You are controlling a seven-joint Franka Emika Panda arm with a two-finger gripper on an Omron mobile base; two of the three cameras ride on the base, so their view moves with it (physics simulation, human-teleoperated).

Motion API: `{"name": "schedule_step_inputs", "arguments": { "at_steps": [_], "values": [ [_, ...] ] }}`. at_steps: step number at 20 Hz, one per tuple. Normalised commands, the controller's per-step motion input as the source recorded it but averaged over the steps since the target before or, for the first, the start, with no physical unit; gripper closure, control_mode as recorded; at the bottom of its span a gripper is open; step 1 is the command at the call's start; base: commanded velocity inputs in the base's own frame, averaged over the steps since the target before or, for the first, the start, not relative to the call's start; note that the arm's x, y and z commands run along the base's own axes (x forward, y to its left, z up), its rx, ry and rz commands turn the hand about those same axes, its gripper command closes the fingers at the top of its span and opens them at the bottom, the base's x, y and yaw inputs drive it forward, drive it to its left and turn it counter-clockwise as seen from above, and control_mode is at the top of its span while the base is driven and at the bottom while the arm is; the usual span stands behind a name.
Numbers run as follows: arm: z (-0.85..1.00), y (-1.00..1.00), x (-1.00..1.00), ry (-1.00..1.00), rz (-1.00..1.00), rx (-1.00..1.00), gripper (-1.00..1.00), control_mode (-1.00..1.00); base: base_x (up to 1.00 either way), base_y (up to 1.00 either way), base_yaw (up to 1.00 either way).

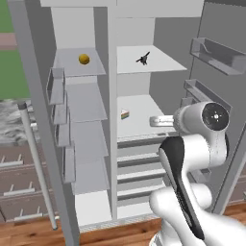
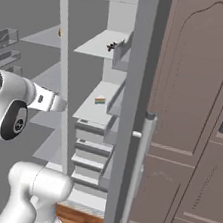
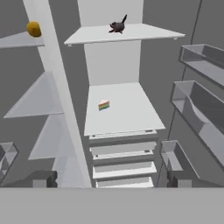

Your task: Pick up the frozen fish from the freezer, place it on any shelf in the fridge, and close the fridge and freezer doors when done.

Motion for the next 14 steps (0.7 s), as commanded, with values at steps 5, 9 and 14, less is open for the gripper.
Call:
{"name": "schedule_step_inputs", "arguments": {
  "at_steps": [5, 9, 14],
  "values": [
    [0.00, 0.00, 0.00, 0.00, 0.00, 0.00, -1.00, 1.00, -0.49, 0.30, 0.00],
    [0.00, 0.00, 0.00, 0.00, 0.00, 0.00, -1.00, 1.00, -0.25, 0.33, 0.00],
    [0.00, 0.00, 0.00, 0.00, 0.00, 0.00, -1.00, 1.00, -0.38, 0.02, 0.02]
  ]
}}
